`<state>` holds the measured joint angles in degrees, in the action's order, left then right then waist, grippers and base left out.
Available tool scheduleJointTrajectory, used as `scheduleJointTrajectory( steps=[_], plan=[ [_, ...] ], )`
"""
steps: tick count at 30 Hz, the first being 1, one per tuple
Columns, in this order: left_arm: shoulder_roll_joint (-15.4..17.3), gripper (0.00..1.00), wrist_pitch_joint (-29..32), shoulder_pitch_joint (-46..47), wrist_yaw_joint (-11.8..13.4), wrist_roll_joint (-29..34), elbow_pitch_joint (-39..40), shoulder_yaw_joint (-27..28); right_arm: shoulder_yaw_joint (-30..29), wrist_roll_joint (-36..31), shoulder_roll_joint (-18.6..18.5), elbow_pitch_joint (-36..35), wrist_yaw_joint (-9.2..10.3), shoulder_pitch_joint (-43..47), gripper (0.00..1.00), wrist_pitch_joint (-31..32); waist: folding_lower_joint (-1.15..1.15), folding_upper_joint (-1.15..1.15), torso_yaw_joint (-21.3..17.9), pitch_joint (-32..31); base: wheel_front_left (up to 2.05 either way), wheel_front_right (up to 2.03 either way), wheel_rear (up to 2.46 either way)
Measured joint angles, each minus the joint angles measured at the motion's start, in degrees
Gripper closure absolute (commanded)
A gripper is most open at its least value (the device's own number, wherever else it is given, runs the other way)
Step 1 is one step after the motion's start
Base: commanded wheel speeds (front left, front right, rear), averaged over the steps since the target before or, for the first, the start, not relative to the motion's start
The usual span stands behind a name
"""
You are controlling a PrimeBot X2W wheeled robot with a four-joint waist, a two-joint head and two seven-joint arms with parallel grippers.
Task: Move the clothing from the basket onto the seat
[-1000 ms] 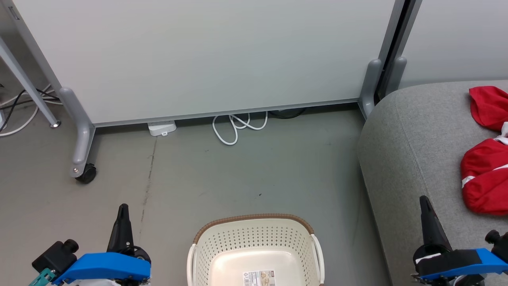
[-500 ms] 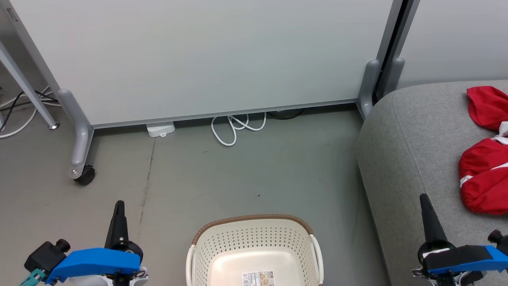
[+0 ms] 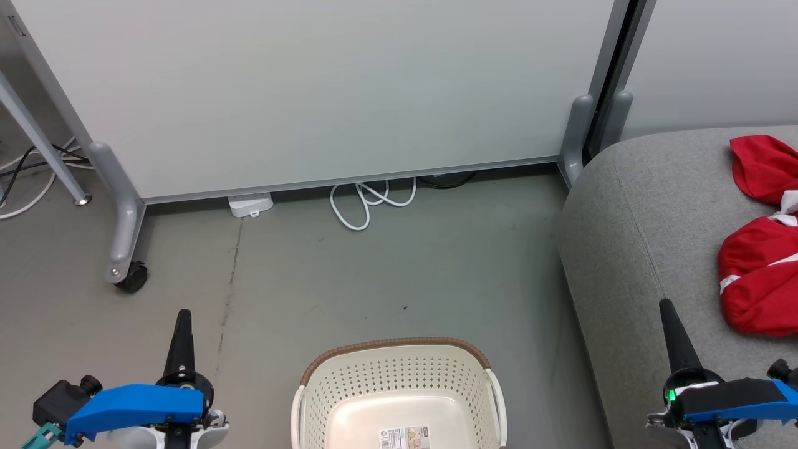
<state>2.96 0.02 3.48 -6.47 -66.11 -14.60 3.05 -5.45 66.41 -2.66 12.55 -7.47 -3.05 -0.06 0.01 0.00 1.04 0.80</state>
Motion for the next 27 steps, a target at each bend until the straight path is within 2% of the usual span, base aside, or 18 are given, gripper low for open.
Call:
scheduleJointTrajectory(
  steps=[27],
  plan=[
    [-0.03, 1.0, 3.53, 1.35, -0.47, -14.11, 0.22, 1.87, -0.56, 13.92, -0.02, 0.8, 0.0, -1.42, 1.0, 3.54, 0.0, 0.0, -0.51, -0.3, 0.0, 0.0, 0.0]
  ],
)
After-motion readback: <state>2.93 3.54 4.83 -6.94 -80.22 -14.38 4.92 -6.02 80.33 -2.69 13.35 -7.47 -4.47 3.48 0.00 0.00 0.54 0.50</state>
